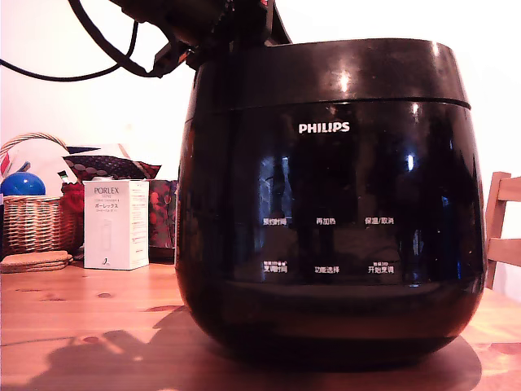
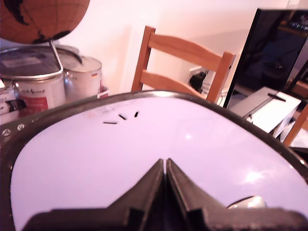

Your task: Close the rice cooker by pressing the lid down with medium force

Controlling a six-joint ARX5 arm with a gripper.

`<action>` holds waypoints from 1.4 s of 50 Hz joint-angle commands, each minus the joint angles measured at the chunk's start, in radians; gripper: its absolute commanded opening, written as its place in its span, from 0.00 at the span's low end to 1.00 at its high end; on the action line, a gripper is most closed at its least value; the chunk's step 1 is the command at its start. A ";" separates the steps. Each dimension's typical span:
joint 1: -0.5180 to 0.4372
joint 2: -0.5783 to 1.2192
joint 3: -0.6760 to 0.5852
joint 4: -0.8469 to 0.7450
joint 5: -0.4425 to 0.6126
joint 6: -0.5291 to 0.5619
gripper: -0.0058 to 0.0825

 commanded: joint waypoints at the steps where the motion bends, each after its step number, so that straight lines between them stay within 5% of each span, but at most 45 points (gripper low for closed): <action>1: 0.010 0.099 -0.153 -0.116 -0.007 -0.019 0.04; 51: 0.010 0.056 0.209 -0.342 0.034 0.156 0.04; 70: 0.048 -0.008 0.236 -0.358 0.007 0.200 0.04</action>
